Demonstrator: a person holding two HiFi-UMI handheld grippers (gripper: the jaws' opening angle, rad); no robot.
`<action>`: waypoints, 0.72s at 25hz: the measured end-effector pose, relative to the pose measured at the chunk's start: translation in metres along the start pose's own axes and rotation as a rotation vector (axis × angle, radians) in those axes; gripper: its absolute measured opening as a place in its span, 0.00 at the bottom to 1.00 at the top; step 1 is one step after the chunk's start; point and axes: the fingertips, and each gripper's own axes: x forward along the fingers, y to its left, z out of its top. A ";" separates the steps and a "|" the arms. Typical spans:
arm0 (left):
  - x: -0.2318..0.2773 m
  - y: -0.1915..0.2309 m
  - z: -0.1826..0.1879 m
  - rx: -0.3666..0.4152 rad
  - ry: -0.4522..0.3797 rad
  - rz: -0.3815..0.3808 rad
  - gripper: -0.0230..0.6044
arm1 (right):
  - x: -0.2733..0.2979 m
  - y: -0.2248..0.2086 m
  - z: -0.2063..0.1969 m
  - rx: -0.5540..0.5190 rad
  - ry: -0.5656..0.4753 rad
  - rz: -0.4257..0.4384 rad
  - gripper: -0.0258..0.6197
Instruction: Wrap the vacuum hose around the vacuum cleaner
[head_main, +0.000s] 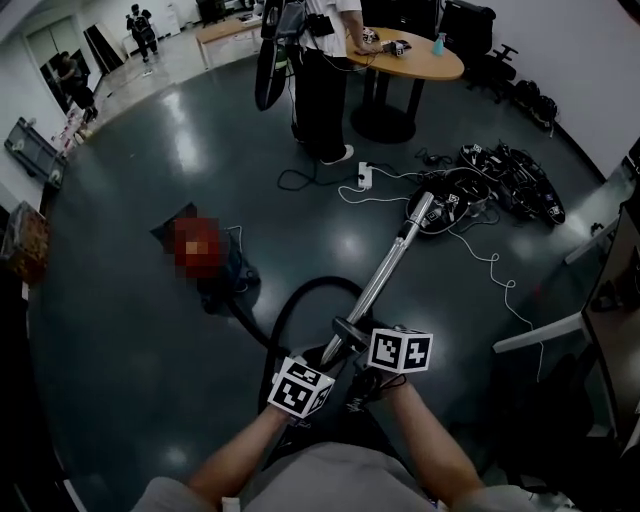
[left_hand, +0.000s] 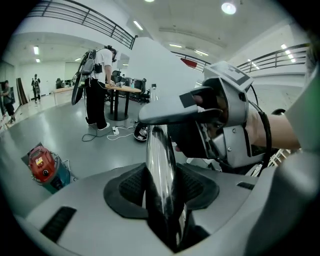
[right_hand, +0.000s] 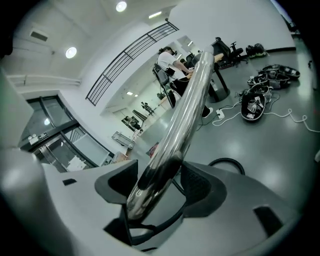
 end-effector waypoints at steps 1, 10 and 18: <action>0.003 -0.002 0.003 -0.006 -0.006 0.004 0.31 | 0.000 -0.003 0.003 0.001 -0.002 0.008 0.43; 0.022 -0.029 0.015 -0.008 -0.015 0.050 0.31 | 0.001 -0.023 0.025 0.050 0.037 0.092 0.41; 0.031 -0.031 0.034 0.002 -0.024 0.145 0.31 | 0.001 -0.016 0.048 0.081 0.043 0.176 0.30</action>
